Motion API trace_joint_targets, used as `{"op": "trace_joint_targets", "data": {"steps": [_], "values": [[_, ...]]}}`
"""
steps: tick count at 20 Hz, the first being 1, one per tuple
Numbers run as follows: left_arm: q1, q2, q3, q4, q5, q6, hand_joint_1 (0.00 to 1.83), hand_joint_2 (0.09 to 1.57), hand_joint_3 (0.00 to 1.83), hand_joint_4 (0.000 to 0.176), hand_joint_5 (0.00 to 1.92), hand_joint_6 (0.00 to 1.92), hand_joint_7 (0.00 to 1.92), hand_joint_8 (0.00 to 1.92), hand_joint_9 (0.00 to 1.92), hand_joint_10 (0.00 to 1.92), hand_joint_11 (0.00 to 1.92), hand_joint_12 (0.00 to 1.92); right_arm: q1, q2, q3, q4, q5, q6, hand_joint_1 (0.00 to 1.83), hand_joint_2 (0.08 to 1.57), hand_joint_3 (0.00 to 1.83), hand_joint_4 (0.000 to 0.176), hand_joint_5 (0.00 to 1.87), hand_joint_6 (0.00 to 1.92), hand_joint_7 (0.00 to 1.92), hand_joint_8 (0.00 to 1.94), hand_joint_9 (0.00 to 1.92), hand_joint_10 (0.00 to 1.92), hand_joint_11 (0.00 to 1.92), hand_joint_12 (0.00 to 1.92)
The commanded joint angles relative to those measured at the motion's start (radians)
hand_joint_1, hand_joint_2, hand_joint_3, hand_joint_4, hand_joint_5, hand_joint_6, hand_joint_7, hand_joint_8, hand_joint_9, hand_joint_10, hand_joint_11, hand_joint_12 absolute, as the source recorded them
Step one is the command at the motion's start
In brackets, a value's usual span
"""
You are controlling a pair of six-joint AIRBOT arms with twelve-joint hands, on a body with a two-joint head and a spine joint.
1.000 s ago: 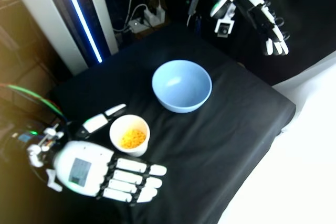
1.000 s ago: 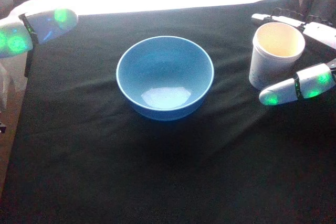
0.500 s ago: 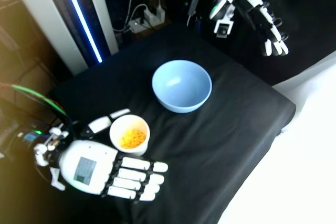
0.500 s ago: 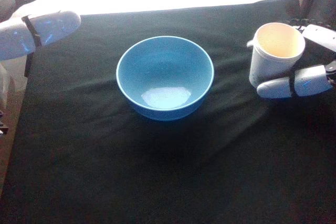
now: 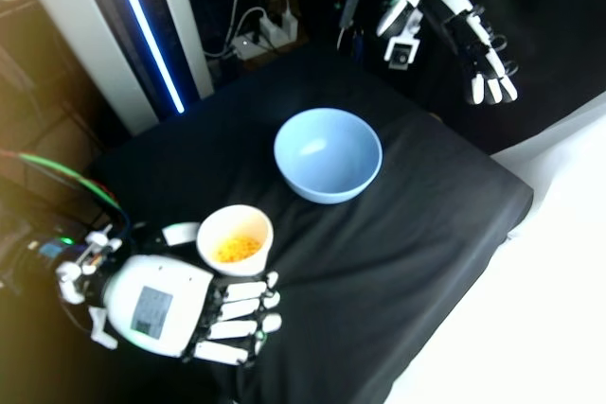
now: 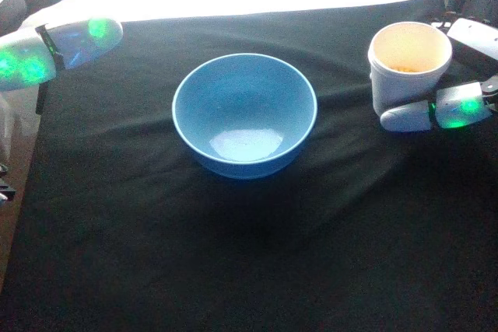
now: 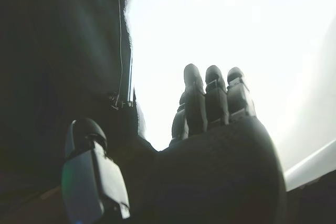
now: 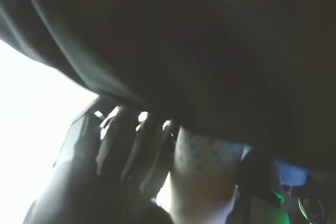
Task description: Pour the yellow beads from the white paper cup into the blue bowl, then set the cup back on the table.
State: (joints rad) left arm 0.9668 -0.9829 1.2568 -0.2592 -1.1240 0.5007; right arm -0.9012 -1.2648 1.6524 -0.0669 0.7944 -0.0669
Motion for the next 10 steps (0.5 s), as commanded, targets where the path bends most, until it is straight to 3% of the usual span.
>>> {"op": "trace_joint_targets", "data": {"steps": [1,2,4,6,8,9,10], "values": [[-0.009,-0.005,0.006,-0.013,-0.119,-0.012,0.31,0.91,0.0,0.073,0.1,0.0,0.43,0.01,0.19,0.0,0.0,0.0,0.018,0.011,0.005,0.029,0.106,0.012,1.1,1.07,0.0,0.021,1.08,0.82,0.82,0.0,0.62,0.06,0.11,1.06],[-0.009,-0.005,0.006,-0.013,-0.119,-0.012,0.31,0.9,0.0,0.077,0.11,0.01,0.43,0.01,0.2,0.01,0.0,0.0,0.02,0.015,0.005,0.026,0.106,0.012,1.13,1.07,0.0,0.0,1.07,0.83,0.82,0.0,0.66,0.03,0.15,0.98],[-0.009,-0.006,0.006,-0.013,-0.119,-0.013,0.34,0.91,0.0,0.066,0.11,0.01,0.43,0.01,0.19,0.0,0.0,0.0,0.045,0.028,0.003,0.002,0.106,0.012,1.16,1.07,0.0,0.0,1.07,0.82,0.85,0.0,0.67,0.0,0.21,0.91],[-0.009,-0.01,0.008,-0.013,-0.117,-0.013,0.33,0.92,0.0,0.066,0.11,0.0,0.44,0.01,0.2,0.0,0.0,0.0,0.056,0.039,0.003,-0.014,0.105,0.012,1.15,1.06,0.0,0.0,1.11,0.76,0.89,0.0,0.71,0.01,0.21,1.04],[-0.009,-0.015,0.012,-0.013,-0.114,-0.016,0.36,0.92,0.0,0.033,0.09,0.0,0.41,0.0,0.19,0.0,0.0,0.0,0.101,0.046,0.002,-0.055,0.081,0.012,1.18,1.06,0.0,0.0,1.1,0.78,0.94,0.01,0.8,0.02,0.23,1.26],[-0.008,-0.015,0.012,-0.013,-0.117,-0.019,0.37,0.92,0.0,0.031,0.09,0.0,0.41,0.0,0.18,0.0,0.0,0.0,0.134,0.047,0.002,-0.092,0.059,0.012,1.18,1.06,0.0,0.0,1.1,0.78,0.95,0.01,0.81,0.02,0.25,1.28],[-0.006,-0.015,0.013,-0.013,-0.117,-0.022,0.37,0.92,0.0,0.017,0.07,0.0,0.4,0.0,0.19,0.0,0.02,0.01,0.163,0.048,0.002,-0.128,0.04,0.012,1.18,1.06,0.0,0.0,1.1,0.77,1.0,0.01,0.89,0.04,0.34,1.27]]}}
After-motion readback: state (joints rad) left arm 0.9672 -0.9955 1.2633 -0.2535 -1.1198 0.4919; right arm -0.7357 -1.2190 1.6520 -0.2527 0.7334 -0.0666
